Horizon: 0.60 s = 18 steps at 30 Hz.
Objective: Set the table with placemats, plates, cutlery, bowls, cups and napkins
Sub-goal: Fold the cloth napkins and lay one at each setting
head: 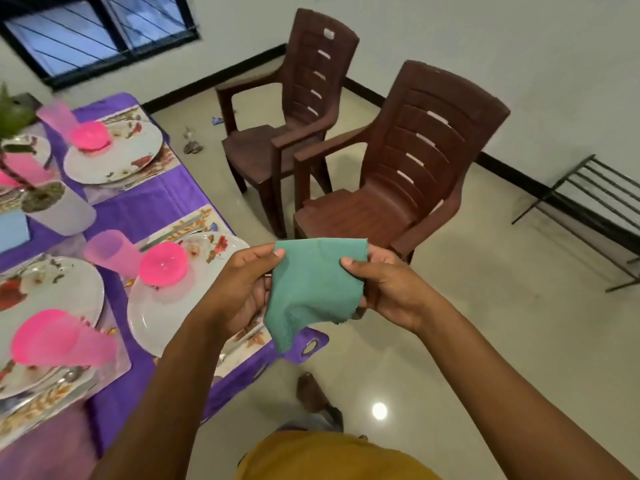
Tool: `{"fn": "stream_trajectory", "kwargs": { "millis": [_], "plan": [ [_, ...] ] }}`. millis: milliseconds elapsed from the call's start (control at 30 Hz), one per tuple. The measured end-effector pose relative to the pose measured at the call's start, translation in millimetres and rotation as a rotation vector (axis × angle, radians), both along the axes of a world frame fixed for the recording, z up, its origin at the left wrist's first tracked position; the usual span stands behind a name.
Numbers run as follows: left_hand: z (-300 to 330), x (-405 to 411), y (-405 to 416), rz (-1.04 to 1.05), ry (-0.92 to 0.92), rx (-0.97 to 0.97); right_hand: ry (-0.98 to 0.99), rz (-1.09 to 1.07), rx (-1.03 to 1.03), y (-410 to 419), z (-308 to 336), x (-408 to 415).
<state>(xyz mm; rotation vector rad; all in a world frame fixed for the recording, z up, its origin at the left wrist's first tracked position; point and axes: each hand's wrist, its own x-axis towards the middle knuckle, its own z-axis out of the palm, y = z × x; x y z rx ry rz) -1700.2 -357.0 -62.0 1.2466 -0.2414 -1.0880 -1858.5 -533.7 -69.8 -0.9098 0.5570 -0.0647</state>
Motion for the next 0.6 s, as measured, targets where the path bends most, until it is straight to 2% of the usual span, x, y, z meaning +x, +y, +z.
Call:
{"fn": "stream_trajectory", "kwargs": {
  "millis": [167,233,400,533,600],
  "plan": [
    [-18,51,-9,0.021,0.017,0.185,0.118,0.036,-0.052,-20,0,51],
    [-20,75,-14,0.015,0.03,0.168,0.119,0.065,-0.147,-29,6,75],
    [1,130,-19,0.091,-0.033,0.017,-0.133,0.212,-0.572,-47,36,132],
    [20,164,-15,0.103,-0.265,0.091,-0.225,0.347,-0.775,-59,54,163],
    [29,173,-14,0.093,-0.32,0.103,-0.24,0.359,-0.84,-69,54,174]
  ]
}}
